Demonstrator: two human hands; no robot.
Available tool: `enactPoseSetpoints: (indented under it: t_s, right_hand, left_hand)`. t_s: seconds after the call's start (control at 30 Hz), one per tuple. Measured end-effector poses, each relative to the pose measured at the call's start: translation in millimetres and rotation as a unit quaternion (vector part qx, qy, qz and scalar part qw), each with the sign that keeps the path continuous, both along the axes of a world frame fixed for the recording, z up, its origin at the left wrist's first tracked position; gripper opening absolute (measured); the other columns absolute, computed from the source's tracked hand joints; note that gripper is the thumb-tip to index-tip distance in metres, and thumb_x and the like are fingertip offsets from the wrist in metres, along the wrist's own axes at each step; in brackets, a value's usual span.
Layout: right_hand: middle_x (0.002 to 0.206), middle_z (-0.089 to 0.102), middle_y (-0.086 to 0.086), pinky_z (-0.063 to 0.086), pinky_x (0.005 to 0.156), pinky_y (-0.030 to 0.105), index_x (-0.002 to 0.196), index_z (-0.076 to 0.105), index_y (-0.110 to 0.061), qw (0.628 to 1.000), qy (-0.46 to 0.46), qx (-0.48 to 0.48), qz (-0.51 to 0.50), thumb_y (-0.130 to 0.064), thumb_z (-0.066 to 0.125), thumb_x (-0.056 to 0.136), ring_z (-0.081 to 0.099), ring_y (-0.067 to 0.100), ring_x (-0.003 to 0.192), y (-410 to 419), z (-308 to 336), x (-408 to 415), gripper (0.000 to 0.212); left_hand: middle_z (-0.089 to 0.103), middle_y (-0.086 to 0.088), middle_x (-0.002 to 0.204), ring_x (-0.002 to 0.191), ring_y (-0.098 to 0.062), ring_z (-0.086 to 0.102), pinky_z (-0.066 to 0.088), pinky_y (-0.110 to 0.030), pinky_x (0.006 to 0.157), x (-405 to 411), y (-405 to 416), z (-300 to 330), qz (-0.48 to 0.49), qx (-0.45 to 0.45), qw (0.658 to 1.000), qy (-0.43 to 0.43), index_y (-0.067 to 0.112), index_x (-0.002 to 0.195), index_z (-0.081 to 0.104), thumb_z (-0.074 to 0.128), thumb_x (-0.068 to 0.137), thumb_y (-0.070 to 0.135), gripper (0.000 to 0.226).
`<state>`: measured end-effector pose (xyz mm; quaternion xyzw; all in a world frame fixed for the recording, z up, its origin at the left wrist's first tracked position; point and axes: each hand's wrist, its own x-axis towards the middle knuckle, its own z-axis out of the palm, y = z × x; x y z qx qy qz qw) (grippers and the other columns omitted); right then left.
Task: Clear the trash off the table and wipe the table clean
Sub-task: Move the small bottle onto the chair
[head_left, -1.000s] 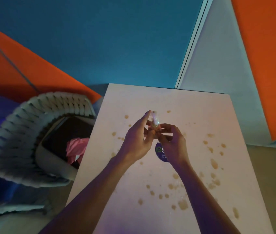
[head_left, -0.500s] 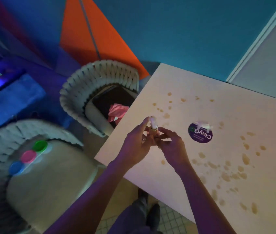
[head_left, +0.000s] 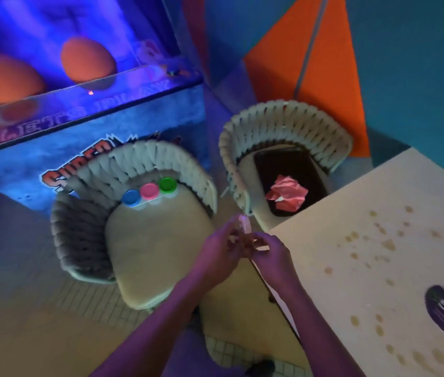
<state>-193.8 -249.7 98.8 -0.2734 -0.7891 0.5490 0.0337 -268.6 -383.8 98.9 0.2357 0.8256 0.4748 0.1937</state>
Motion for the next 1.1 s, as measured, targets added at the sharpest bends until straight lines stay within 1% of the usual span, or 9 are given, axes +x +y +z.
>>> enactPoseSetpoints:
  t_s: [0.07, 0.13, 0.23, 0.37, 0.5, 0.6, 0.73, 0.93, 1.1]
  right_hand:
    - [0.087, 0.071, -0.014, 0.05, 0.078, 0.018, 0.085, 0.069, -0.039, 0.999, -0.007, 0.0, 0.033, -0.01, 0.08, 0.077, 0.064, -0.007, 0.085, -16.9, -10.9, -30.6, 0.032]
    - [0.09, 0.072, -0.009, 0.051, 0.077, 0.018, 0.092, 0.074, -0.029, 0.998, -0.022, 0.002, 0.063, -0.011, 0.08, 0.077, 0.065, -0.002, 0.086, -36.4, -26.1, -64.9, 0.024]
    - [0.091, 0.071, -0.006, 0.049, 0.076, 0.017, 0.095, 0.074, -0.022, 0.995, -0.047, 0.004, 0.086, -0.008, 0.08, 0.076, 0.066, 0.003, 0.086, -64.6, -49.5, -115.0, 0.024]
    - [0.092, 0.07, -0.004, 0.044, 0.071, 0.011, 0.089, 0.066, -0.034, 0.988, -0.088, 0.032, 0.12, -0.01, 0.079, 0.078, 0.065, 0.006, 0.085, -97.1, -77.3, -172.9, 0.029]
    - [0.096, 0.069, 0.002, 0.05, 0.076, 0.025, 0.091, 0.064, -0.035, 0.982, -0.105, 0.037, 0.152, -0.01, 0.078, 0.079, 0.067, 0.012, 0.087, -131.0, -107.5, -224.4, 0.031]
    - [0.097, 0.069, 0.002, 0.053, 0.078, 0.027, 0.096, 0.07, -0.027, 0.978, -0.118, 0.045, 0.167, -0.011, 0.079, 0.079, 0.066, 0.012, 0.086, -147.5, -135.8, -251.2, 0.025]
    - [0.099, 0.071, 0.001, 0.055, 0.083, 0.031, 0.1, 0.073, -0.021, 0.972, -0.145, 0.046, 0.179, -0.011, 0.078, 0.08, 0.068, 0.013, 0.089, -159.8, -174.3, -281.4, 0.022]
    - [0.107, 0.073, 0.003, 0.055, 0.086, 0.031, 0.11, 0.073, -0.016, 0.961, -0.178, 0.047, 0.205, -0.011, 0.077, 0.082, 0.07, 0.017, 0.096, -167.2, -227.0, -316.8, 0.028]
    - [0.103, 0.075, 0.004, 0.057, 0.084, 0.036, 0.106, 0.075, -0.016, 0.963, -0.171, 0.061, 0.198, -0.011, 0.076, 0.082, 0.071, 0.02, 0.094, -168.0, -268.7, -353.7, 0.025]
  left_hand:
    - [0.07, 0.009, 0.109, 0.075, 0.002, 0.067, 0.056, -0.023, 0.073, -21.7, -22.9, -12.5, 0.032, -0.008, 0.999, -0.009, 0.041, 0.139, 0.047, 0.066, 0.091, 0.01, 0.061]
    - [0.068, 0.011, 0.108, 0.073, 0.003, 0.065, 0.056, -0.027, 0.076, -47.7, -46.5, -23.3, 0.061, -0.017, 0.998, -0.03, 0.03, 0.145, 0.047, 0.066, 0.09, 0.009, 0.062]
    - [0.066, 0.016, 0.102, 0.072, 0.007, 0.063, 0.054, -0.024, 0.075, -90.5, -78.2, -42.1, 0.091, -0.023, 0.994, -0.054, 0.026, 0.144, 0.05, 0.067, 0.088, 0.007, 0.061]
    - [0.068, 0.013, 0.109, 0.083, -0.007, 0.069, 0.057, -0.03, 0.079, -135.5, -112.2, -68.1, 0.141, -0.031, 0.986, -0.089, 0.024, 0.146, 0.048, 0.071, 0.088, 0.013, 0.063]
    - [0.069, 0.01, 0.118, 0.09, -0.012, 0.071, 0.058, -0.031, 0.08, -175.6, -146.5, -99.3, 0.189, -0.047, 0.975, -0.11, 0.022, 0.15, 0.043, 0.073, 0.087, 0.014, 0.07]
    - [0.071, 0.007, 0.118, 0.086, -0.008, 0.072, 0.058, -0.028, 0.075, -195.7, -163.4, -124.8, 0.218, -0.06, 0.968, -0.112, 0.024, 0.144, 0.047, 0.075, 0.086, 0.018, 0.064]
    - [0.074, 0.006, 0.109, 0.083, -0.007, 0.073, 0.061, -0.039, 0.074, -216.1, -173.8, -162.6, 0.258, -0.053, 0.955, -0.132, 0.032, 0.128, 0.05, 0.076, 0.084, 0.019, 0.052]
    - [0.075, 0.007, 0.102, 0.09, -0.004, 0.071, 0.06, -0.035, 0.081, -243.6, -178.1, -213.9, 0.281, -0.089, 0.945, -0.14, 0.024, 0.118, 0.062, 0.078, 0.086, 0.022, 0.035]
    - [0.076, 0.001, 0.103, 0.09, -0.01, 0.073, 0.06, -0.038, 0.082, -279.8, -174.9, -263.5, 0.296, -0.102, 0.937, -0.155, 0.016, 0.117, 0.068, 0.075, 0.083, 0.011, 0.035]
